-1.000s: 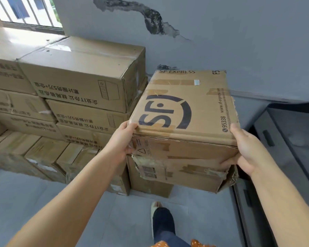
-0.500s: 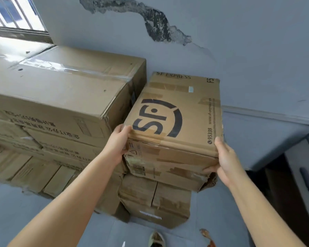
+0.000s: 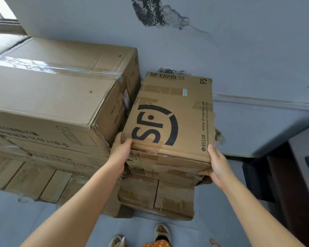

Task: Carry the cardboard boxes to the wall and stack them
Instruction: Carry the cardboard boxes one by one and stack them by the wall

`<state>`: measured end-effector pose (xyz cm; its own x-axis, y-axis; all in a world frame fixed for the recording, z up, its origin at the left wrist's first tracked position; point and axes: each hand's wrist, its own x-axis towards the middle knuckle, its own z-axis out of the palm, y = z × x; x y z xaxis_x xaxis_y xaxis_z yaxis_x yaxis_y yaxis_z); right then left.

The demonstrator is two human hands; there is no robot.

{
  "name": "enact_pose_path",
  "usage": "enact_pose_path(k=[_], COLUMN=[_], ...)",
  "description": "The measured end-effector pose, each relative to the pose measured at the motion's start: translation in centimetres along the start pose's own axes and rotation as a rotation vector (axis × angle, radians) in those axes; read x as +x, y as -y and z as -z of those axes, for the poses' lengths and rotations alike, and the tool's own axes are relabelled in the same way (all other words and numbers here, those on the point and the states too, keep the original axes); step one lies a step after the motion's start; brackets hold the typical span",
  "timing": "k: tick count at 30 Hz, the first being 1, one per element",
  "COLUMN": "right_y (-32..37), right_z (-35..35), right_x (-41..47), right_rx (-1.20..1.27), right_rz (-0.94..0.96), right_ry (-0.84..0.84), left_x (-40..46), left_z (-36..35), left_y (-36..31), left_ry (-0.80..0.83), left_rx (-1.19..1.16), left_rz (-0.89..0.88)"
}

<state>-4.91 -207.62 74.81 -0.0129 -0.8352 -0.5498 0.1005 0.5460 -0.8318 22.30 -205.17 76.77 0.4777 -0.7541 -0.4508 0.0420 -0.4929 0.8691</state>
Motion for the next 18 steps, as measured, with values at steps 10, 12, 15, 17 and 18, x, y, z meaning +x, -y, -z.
enact_pose_path(k=[10, 12, 15, 17, 18], right_y=[-0.8, -2.4, -5.5, -8.3, -9.9], right_z=[2.7, 3.0, 1.6, 0.2, -0.6], right_x=[-6.3, -9.4, -15.3, -18.6, -20.1], right_rx=[-0.144, -0.106, -0.062, -0.055, -0.032], right_rz=[0.147, 0.206, 0.258, 0.275, 0.281], right_ry=[-0.226, -0.248, -0.251, -0.304, -0.331], left_x=[-3.5, -4.9, -6.4, -7.1, -7.3], left_z=[4.3, 6.3, 9.7, 11.8, 12.8], left_y=[-0.6, -0.1, 1.1, 2.0, 2.4], left_ry=[0.201, 0.25, 0.299, 0.375, 0.415], left_rx=[0.141, 0.111, 0.053, 0.056, 0.082], left_rz=[-0.184, -0.23, -0.231, -0.221, -0.227])
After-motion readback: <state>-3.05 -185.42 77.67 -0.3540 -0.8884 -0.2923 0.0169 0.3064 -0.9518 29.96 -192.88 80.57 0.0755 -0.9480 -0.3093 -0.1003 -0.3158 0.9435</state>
